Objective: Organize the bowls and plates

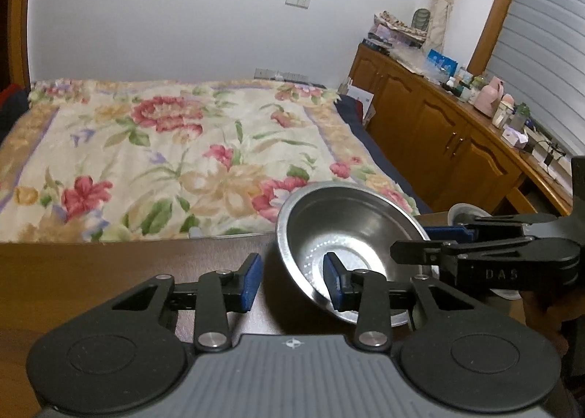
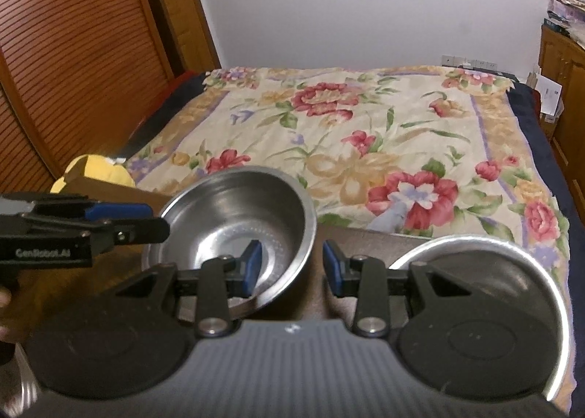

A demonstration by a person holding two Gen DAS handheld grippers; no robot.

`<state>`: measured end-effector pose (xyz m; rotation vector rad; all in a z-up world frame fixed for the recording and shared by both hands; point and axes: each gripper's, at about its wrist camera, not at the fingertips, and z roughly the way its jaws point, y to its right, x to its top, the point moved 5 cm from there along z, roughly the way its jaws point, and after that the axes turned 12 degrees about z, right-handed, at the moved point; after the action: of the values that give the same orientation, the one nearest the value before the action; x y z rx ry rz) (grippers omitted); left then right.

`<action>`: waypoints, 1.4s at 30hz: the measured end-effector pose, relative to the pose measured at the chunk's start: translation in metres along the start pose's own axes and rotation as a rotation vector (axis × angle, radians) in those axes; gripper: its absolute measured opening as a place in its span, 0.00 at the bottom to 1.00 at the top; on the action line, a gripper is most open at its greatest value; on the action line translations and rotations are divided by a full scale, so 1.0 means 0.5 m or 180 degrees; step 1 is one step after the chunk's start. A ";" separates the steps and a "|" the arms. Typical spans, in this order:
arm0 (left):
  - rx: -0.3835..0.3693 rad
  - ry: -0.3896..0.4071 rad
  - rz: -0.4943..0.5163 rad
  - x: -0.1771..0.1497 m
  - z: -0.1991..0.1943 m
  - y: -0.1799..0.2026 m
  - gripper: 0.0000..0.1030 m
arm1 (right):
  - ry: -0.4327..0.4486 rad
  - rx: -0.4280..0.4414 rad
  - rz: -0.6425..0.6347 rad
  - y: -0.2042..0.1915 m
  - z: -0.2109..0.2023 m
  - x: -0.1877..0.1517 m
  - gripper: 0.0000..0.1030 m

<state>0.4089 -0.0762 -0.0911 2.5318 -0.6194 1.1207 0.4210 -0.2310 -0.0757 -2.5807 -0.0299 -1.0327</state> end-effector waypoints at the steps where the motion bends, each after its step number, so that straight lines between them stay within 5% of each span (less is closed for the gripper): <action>1: 0.0013 -0.0015 0.0004 -0.002 0.002 -0.001 0.34 | -0.0015 0.0003 0.0002 -0.001 0.002 -0.002 0.37; 6: -0.0106 -0.0054 -0.0062 -0.008 0.007 0.001 0.20 | -0.0090 0.0088 0.0024 -0.006 0.009 -0.007 0.27; 11: -0.0033 -0.0100 0.0012 -0.011 -0.001 0.008 0.18 | -0.0134 0.0118 0.0059 -0.012 0.004 -0.009 0.22; 24: -0.0066 0.0116 0.0158 0.011 -0.095 0.053 0.18 | 0.0042 0.0144 0.0194 -0.026 -0.080 -0.006 0.20; 42: -0.0070 0.0273 0.0337 -0.039 -0.225 0.114 0.17 | 0.0149 0.0107 0.0202 -0.060 -0.174 -0.066 0.18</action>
<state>0.2985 -0.0709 -0.0271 2.4431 -0.7463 1.2443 0.3348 -0.2286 -0.0302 -2.5099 0.0458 -1.0598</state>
